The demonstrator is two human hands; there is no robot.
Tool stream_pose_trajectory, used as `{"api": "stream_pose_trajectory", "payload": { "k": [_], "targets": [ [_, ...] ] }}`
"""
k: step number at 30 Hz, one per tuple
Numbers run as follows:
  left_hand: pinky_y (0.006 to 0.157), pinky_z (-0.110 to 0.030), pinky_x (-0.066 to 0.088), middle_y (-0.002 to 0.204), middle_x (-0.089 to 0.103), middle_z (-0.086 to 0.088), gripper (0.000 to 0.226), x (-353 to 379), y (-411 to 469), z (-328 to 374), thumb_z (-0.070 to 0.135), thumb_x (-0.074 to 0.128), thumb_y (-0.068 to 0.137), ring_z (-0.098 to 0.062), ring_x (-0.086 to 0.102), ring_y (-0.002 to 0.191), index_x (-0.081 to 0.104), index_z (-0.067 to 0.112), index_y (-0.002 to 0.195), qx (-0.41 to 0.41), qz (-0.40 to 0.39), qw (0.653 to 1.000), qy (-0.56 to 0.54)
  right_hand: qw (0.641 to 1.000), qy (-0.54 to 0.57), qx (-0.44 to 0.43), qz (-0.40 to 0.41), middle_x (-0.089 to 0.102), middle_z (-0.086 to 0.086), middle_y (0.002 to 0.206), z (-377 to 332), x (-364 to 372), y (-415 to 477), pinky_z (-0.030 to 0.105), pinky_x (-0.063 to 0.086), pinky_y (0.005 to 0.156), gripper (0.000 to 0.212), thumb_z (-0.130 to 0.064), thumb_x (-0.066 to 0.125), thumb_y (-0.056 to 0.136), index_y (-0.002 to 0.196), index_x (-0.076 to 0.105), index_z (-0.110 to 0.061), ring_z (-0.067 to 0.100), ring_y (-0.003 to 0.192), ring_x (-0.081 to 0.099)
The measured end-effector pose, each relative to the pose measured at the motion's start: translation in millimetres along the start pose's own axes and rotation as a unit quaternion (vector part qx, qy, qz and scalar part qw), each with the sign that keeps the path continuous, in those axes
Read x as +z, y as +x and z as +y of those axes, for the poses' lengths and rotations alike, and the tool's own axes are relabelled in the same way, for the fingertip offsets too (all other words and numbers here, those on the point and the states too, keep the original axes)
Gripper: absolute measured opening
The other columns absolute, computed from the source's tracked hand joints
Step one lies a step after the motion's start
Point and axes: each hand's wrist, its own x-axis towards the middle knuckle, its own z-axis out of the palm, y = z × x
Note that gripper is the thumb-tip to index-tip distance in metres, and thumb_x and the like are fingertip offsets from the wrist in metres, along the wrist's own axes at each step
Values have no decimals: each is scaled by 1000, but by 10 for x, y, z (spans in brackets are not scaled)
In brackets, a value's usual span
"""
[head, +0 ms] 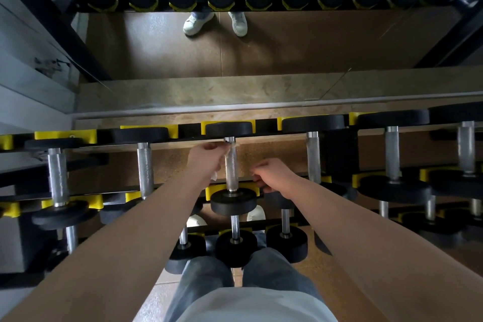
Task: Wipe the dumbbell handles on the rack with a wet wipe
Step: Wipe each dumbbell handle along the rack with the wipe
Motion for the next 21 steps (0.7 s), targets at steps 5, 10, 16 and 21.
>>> {"api": "stream_pose_trajectory", "payload": {
  "k": [5,10,16,21],
  "targets": [
    [70,-26,50,89,72,8,9,14,-100,-183,33,80,88,-12,65,82,74,27,90,63,2,991,115,1000,12,15,-4,65,5,91,60,-3,25,28,53,70,19,-18,57,104,119,67,-16,16,78,60],
    [67,-22,49,88,71,5,14,-176,-150,-473,38,76,90,-12,67,84,73,25,86,37,-98,934,340,1000,-14,11,-4,66,4,98,75,10,18,27,53,72,15,-19,55,104,118,62,-21,17,87,63],
    [67,-26,48,90,69,2,10,-196,-65,-373,30,74,93,-16,63,79,74,24,101,-11,-11,990,140,1000,-9,13,-8,66,5,102,62,47,7,29,54,77,17,-19,56,103,119,63,-22,18,92,63],
    [50,-27,37,69,61,-4,18,9,169,-103,18,70,95,-15,41,52,76,15,112,19,36,997,66,1000,8,7,6,67,5,102,86,16,12,27,52,72,17,-19,56,103,117,65,-21,18,92,64]
  ]
}}
